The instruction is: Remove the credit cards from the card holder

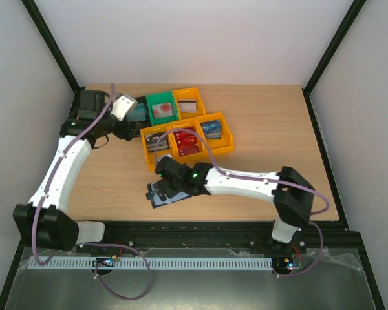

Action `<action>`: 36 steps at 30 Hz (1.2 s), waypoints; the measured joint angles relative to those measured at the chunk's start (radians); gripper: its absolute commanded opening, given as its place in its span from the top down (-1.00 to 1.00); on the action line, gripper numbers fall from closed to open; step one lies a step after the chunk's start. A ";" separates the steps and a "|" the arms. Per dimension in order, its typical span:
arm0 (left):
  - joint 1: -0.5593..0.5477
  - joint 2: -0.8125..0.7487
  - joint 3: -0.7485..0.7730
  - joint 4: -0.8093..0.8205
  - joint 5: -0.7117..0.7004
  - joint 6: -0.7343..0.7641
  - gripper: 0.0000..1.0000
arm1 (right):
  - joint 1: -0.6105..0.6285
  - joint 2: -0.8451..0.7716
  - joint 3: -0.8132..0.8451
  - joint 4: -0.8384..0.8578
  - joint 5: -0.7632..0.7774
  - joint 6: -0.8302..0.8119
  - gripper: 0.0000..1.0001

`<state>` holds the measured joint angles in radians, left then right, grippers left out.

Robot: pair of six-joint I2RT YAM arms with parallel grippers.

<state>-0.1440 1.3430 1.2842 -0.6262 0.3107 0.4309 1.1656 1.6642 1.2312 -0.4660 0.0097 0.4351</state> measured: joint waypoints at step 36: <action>0.139 -0.116 -0.076 -0.024 0.130 -0.081 -0.82 | -0.183 0.146 -0.102 0.052 0.031 0.118 0.97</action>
<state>-0.0051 1.2266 1.2083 -0.6506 0.4412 0.3496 0.9821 1.8107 1.1290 -0.4137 0.0410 0.5533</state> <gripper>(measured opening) 0.911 0.020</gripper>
